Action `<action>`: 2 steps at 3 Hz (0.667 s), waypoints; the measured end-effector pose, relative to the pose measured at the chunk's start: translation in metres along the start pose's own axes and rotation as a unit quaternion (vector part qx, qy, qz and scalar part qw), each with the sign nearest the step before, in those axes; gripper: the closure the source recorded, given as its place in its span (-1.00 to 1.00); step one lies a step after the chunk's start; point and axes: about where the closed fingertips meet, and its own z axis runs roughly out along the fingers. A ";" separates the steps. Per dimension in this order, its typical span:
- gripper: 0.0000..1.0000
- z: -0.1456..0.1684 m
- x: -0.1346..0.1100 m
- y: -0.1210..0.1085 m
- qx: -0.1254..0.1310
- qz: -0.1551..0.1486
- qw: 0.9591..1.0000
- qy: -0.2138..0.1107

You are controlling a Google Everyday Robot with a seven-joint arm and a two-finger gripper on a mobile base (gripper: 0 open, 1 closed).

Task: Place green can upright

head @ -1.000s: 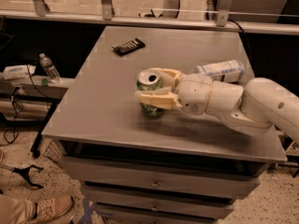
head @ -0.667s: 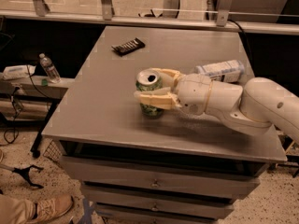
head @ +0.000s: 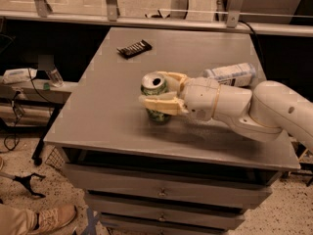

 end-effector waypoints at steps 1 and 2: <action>-0.78 0.002 -0.001 0.001 -0.002 -0.001 1.000 0.000; -1.00 0.004 -0.002 0.002 -0.004 -0.002 1.000 -0.001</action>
Offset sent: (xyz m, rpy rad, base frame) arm -0.0006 0.0020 0.0006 -0.0002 -0.0009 0.0035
